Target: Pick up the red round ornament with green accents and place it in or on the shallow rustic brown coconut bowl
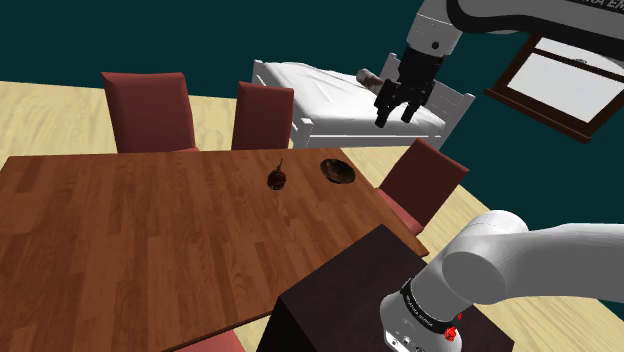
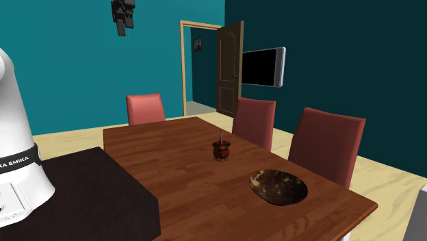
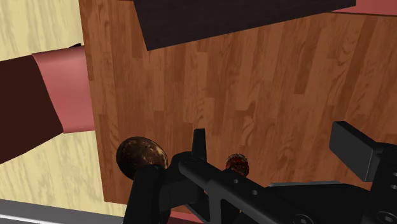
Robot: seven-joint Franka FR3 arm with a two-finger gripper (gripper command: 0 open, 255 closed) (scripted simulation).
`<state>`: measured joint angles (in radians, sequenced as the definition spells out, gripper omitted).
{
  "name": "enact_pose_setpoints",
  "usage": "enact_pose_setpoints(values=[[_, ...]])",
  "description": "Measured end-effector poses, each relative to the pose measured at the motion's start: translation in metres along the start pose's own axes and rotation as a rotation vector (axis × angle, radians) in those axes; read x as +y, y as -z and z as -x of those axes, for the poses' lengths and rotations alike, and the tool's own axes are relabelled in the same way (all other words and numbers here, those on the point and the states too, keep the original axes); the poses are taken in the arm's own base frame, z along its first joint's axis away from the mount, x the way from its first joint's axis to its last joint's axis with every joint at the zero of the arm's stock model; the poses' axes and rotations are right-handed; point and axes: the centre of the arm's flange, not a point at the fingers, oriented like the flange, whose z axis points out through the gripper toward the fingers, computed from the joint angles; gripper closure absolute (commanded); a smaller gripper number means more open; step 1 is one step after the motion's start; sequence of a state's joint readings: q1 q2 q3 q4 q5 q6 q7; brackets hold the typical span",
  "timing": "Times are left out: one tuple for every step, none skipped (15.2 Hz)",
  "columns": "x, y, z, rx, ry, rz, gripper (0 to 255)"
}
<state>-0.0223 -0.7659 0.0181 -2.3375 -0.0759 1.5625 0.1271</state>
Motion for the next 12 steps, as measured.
enact_pose_setpoints(values=[[0.000, 0.000, 0.000, 0.000, 0.000, 0.000, 0], [0.001, -0.004, -0.004, 0.000, 0.001, -0.001, 0], [0.001, -0.013, -0.012, 0.000, 0.003, -0.002, 0], [0.000, -0.020, -0.017, 0.001, 0.005, -0.004, 0], [0.002, -0.029, -0.026, 0.002, 0.007, -0.006, 0], [0.001, -0.039, -0.033, 0.002, 0.010, -0.007, 0], [0.002, -0.052, -0.041, 0.003, 0.012, -0.009, 0], [0.001, -0.062, -0.051, 0.004, 0.015, -0.011, 0], [-0.001, -0.072, -0.057, 0.006, 0.017, -0.013, 0], [0.000, -0.083, -0.065, 0.007, 0.020, -0.015, 0], [0.001, -0.091, -0.075, 0.008, 0.022, -0.017, 0], [0.000, -0.102, -0.083, 0.009, 0.025, -0.019, 0]])
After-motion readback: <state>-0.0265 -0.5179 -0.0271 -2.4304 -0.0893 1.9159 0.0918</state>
